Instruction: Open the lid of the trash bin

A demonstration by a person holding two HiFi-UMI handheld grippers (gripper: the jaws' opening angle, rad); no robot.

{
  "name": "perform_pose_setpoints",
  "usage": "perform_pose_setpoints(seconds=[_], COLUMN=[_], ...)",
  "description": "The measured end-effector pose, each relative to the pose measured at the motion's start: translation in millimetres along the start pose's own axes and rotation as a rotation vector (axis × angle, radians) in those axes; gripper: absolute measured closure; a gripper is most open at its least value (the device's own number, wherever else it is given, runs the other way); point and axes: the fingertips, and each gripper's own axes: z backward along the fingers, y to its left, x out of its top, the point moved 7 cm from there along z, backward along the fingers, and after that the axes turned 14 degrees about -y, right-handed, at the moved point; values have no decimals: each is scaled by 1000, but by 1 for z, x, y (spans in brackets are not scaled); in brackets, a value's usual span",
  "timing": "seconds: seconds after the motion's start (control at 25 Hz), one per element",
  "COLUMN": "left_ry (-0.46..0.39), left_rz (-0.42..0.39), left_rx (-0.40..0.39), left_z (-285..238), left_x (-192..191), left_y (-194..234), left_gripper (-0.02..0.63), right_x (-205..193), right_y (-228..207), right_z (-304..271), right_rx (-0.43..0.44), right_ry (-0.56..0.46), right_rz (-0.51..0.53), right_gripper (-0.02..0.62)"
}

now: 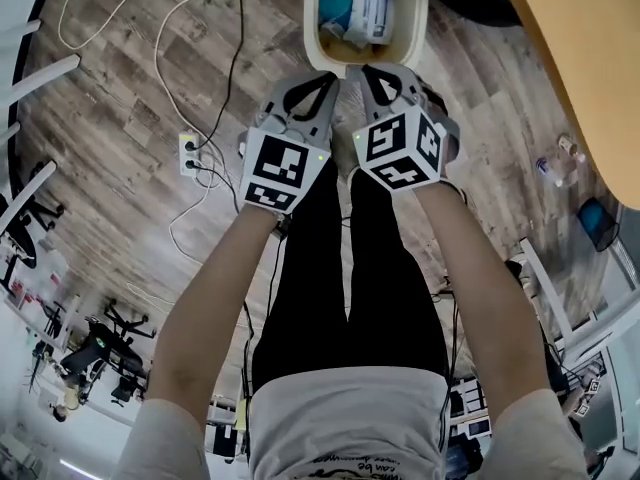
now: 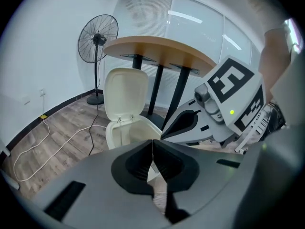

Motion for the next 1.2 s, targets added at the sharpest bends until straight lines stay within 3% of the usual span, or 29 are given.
perform_pose_setpoints(seconds=[0.8,1.2], left_ry=[-199,-314], left_rz=[8,-28], left_rx=[86,74], left_z=[74,125], left_x=[181,287], left_y=[-14,-44], left_gripper=[586,586], right_x=[141,219], right_y=[-43,-60], right_z=[157,247], right_rx=[-110,-153], right_ry=[-320,-473], right_rz=[-232,-241], right_gripper=[588,588])
